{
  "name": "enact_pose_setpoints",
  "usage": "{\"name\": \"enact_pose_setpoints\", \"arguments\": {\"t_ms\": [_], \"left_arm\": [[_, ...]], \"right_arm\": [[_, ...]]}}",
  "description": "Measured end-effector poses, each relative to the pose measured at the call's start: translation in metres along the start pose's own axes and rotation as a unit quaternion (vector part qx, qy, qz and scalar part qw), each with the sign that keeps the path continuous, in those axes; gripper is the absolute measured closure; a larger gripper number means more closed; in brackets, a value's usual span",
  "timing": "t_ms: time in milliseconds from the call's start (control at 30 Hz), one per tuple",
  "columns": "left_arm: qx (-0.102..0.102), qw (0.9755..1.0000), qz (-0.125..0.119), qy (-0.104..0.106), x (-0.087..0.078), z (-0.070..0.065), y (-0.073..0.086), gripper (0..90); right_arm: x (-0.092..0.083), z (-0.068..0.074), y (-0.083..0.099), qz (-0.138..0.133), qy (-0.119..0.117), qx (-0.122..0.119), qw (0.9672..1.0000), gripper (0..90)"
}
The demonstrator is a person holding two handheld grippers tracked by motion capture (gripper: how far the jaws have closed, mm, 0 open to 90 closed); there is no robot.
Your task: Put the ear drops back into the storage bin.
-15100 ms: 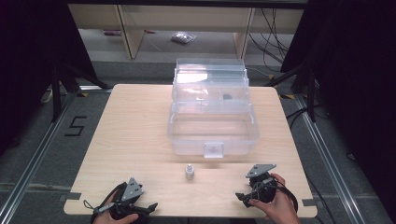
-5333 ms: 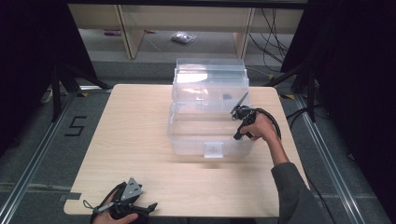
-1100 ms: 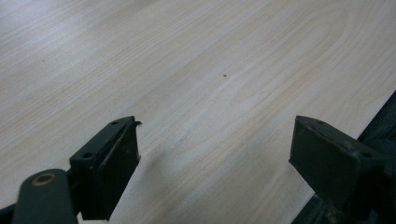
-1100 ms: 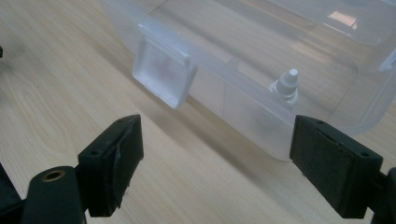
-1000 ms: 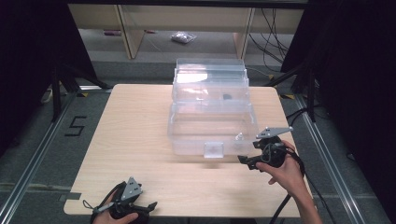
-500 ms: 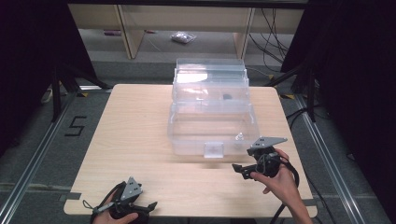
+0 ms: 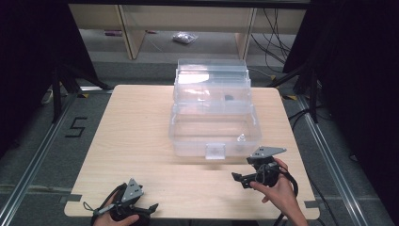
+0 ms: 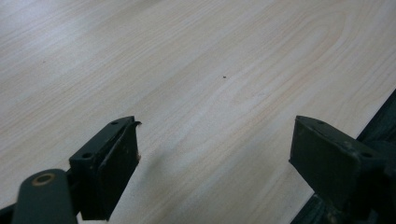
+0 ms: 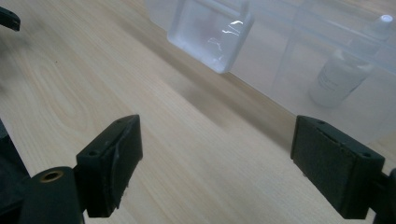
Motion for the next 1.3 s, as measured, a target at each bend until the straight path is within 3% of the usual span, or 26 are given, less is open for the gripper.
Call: {"name": "enact_pose_setpoints", "arguments": {"t_ms": [33,67,233,267,400,433,467,567,633,667,767,833,867,967,1033,1133,1200,1233,1267,1300], "left_arm": [[0.000,1.0000,0.000,0.000,0.000,0.000,0.000,14.9],[0.000,1.0000,0.000,0.000,0.000,0.000,0.000,14.9],[0.001,1.0000,0.000,-0.002,0.000,0.000,0.000,14.9],[0.001,1.0000,0.000,0.000,0.000,0.000,0.000,14.9],[0.001,1.0000,0.000,0.000,0.000,0.000,0.000,14.9],[0.001,1.0000,0.000,-0.001,0.000,0.000,0.000,14.9],[0.001,1.0000,0.000,-0.001,0.000,0.000,0.000,14.9],[-0.018,0.9997,-0.016,-0.008,0.002,-0.001,-0.003,14.9],[-0.018,0.9997,-0.016,-0.008,0.002,-0.001,-0.003,14.9],[-0.018,0.9997,-0.016,-0.008,0.002,-0.001,-0.003,14.9],[-0.017,0.9997,-0.016,-0.008,0.002,-0.001,-0.003,14.9],[-0.017,0.9997,-0.016,-0.007,0.002,-0.001,-0.003,14.9],[-0.018,0.9997,-0.017,-0.008,0.002,-0.001,-0.004,14.9],[-0.016,0.9998,-0.013,-0.007,0.002,-0.001,-0.003,14.9],[-0.026,0.9994,-0.020,-0.009,0.003,-0.002,-0.004,14.9],[-0.029,0.9993,-0.022,-0.009,0.003,-0.002,-0.005,14.9],[-0.028,0.9994,-0.021,-0.008,0.003,-0.002,-0.004,14.9],[-0.029,0.9993,-0.021,-0.008,0.003,-0.002,-0.004,14.9],[-0.028,0.9994,-0.021,-0.008,0.003,-0.003,-0.004,14.9],[-0.027,0.9994,-0.020,-0.008,0.003,-0.003,-0.004,14.9]], "right_arm": [[0.000,-0.002,0.001,0.002,0.000,-0.009,1.0000,16.6],[-0.001,0.000,0.003,0.000,0.000,0.007,1.0000,16.6],[0.000,0.001,0.010,0.000,-0.004,0.016,0.9999,16.5],[0.001,-0.001,0.010,-0.003,-0.005,0.004,1.0000,16.5],[0.001,0.000,0.015,-0.001,-0.006,0.016,0.9999,16.5],[0.001,-0.002,0.014,-0.011,-0.003,0.001,0.9999,16.5],[0.001,-0.001,0.016,-0.008,-0.005,0.006,0.9999,16.4],[0.000,0.002,0.022,-0.008,-0.007,0.026,0.9996,16.4],[0.001,0.000,0.023,-0.014,-0.008,0.008,0.9998,16.5],[0.001,0.002,0.027,-0.012,-0.011,0.017,0.9997,16.5],[0.000,-0.002,0.030,-0.015,-0.005,0.009,0.9998,16.5],[0.000,0.000,0.034,-0.009,-0.005,0.026,0.9996,16.5],[0.000,-0.003,0.034,-0.015,-0.002,0.015,0.9998,16.4],[0.000,-0.003,0.039,-0.013,-0.003,0.023,0.9996,16.5],[0.000,-0.004,0.039,-0.015,-0.003,0.014,0.9998,16.5],[-0.001,-0.003,0.045,-0.014,-0.001,0.027,0.9995,16.5],[0.000,-0.004,0.048,-0.013,-0.002,0.018,0.9998,16.5],[0.001,-0.002,0.051,-0.006,0.001,0.028,0.9996,16.4],[0.001,-0.003,0.051,-0.007,0.000,0.013,0.9999,16.5],[0.002,-0.002,0.053,-0.005,0.002,0.013,0.9999,16.5]]}}
Point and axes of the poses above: each handheld gripper's, and its own axes: x roughly forward along the jaws, y roughly out of its underside, z roughly to its left, the point moved 9 cm from there along x, roughly forward along the jaws, and after that the axes turned 14 degrees about x, right-handed, at the moved point
